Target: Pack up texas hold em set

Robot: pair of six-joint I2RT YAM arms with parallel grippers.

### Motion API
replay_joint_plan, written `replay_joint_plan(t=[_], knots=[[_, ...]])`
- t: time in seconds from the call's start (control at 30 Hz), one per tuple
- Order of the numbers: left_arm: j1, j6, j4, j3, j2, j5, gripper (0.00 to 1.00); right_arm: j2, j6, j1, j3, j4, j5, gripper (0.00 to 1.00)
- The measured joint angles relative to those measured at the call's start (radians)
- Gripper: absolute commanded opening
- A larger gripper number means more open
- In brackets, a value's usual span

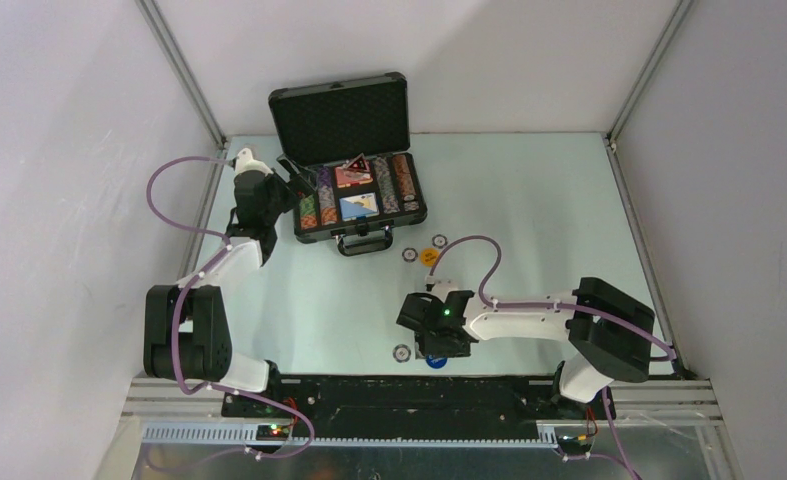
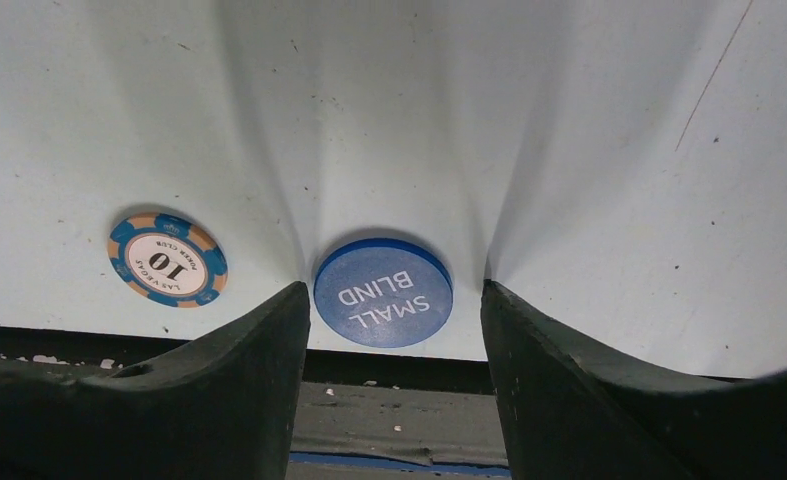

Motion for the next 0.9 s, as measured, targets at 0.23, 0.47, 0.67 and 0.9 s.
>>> replay_joint_plan(t=[0.23,0.47,0.67,0.9], knots=[[0.000,0.000,0.000,0.000,0.000,0.000,0.98,0.003,-0.002,-0.001,0.000,0.006,0.000,0.63],[0.000,0.000,0.000,0.000,0.000,0.000,0.98,0.005,-0.010,-0.001,0.000,0.005,-0.001,0.60],[0.000,0.000,0.000,0.000,0.000,0.004,0.98,0.016,-0.019,0.000,0.011,-0.005,0.000,0.55],[0.000,0.000,0.000,0.000,0.000,0.004,0.98,0.035,-0.026,0.010,0.033,-0.005,0.001,0.53]])
